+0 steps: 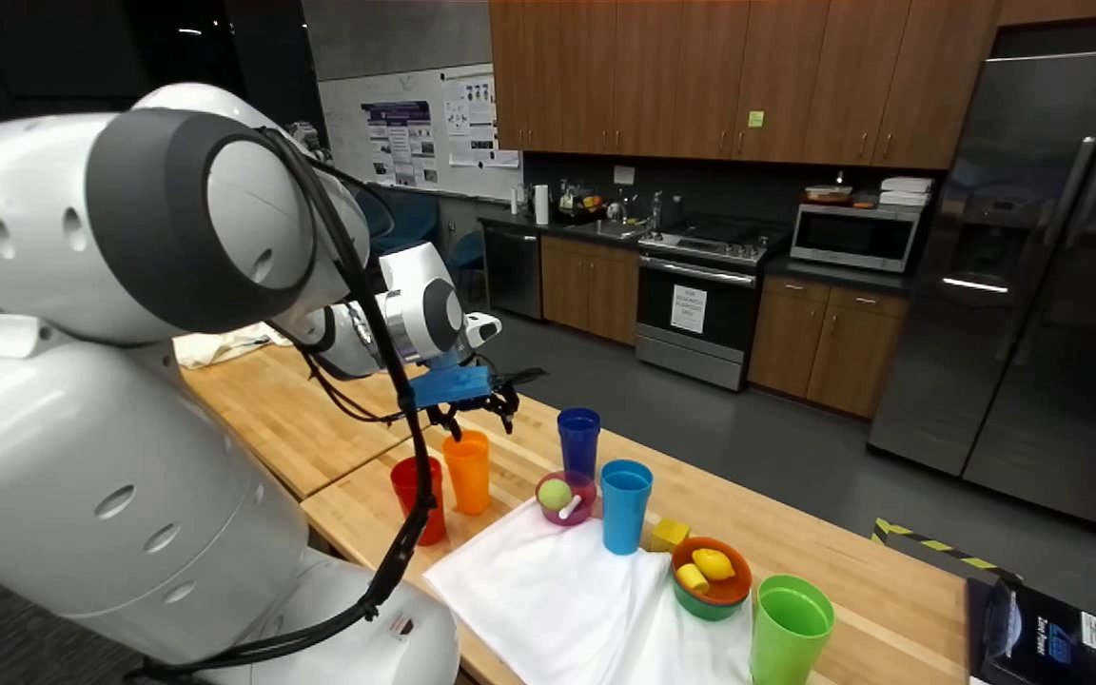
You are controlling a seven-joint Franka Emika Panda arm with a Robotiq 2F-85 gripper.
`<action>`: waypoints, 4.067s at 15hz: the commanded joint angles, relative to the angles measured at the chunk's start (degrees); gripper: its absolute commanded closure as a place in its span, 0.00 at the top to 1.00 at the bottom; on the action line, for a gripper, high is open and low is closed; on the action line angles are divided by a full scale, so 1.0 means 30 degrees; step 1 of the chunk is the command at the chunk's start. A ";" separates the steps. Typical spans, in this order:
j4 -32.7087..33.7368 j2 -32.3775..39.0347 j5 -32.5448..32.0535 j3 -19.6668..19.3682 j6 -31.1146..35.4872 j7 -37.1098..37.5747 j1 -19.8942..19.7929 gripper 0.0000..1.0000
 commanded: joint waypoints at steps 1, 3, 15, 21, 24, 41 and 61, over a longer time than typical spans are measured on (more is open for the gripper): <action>0.0020 -0.0019 0.0052 0.0045 -0.0052 -0.0047 -0.0042 1.00; -0.0169 0.0210 0.1153 -0.0382 0.0542 -0.1026 0.0376 1.00; 0.2366 0.3410 0.2580 0.0755 -0.2033 0.9047 -0.0996 1.00; 0.3654 0.3770 0.3704 0.0242 -0.5859 1.0003 -0.0593 1.00; 0.4331 0.4051 0.4175 0.0157 -0.6714 1.0103 -0.0573 1.00; 0.6776 0.6484 0.8798 -0.0578 -1.0522 0.4024 -0.0369 1.00; 0.4197 0.6711 0.7993 -0.0279 -0.4328 0.4586 0.0703 1.00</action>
